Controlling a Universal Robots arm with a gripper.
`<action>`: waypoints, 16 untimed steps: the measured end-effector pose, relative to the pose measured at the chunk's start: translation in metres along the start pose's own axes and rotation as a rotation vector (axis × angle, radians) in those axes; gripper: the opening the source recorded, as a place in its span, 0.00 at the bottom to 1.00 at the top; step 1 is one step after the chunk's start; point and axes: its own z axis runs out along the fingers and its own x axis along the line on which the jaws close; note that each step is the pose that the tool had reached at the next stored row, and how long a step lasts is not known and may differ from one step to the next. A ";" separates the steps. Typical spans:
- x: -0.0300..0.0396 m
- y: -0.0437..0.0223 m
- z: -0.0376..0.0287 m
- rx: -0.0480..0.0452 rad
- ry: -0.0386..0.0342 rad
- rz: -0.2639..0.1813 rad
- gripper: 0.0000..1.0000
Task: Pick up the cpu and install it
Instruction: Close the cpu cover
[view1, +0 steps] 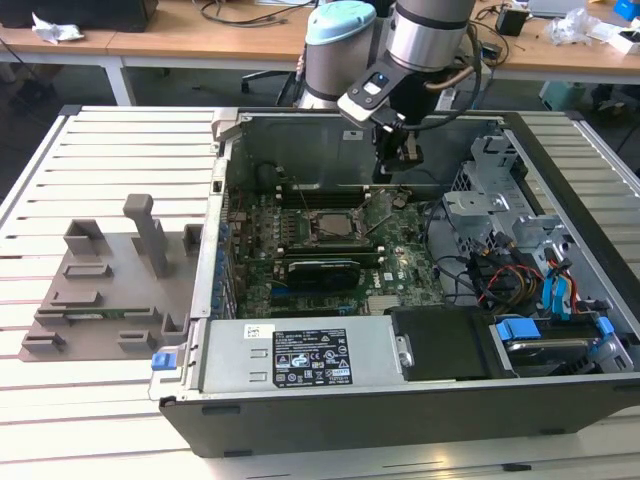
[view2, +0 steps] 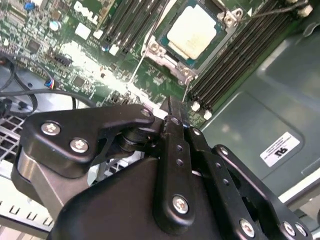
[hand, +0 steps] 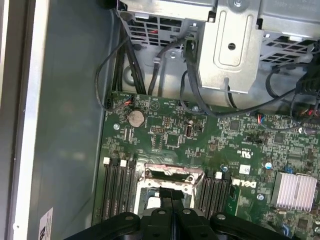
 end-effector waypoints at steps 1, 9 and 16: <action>0.0000 0.0012 0.0003 0.0000 0.0000 0.000 0.11; -0.0004 0.0072 0.0047 0.0001 0.0000 0.000 0.11; -0.0009 0.0109 0.0087 0.0002 0.0000 0.000 0.11</action>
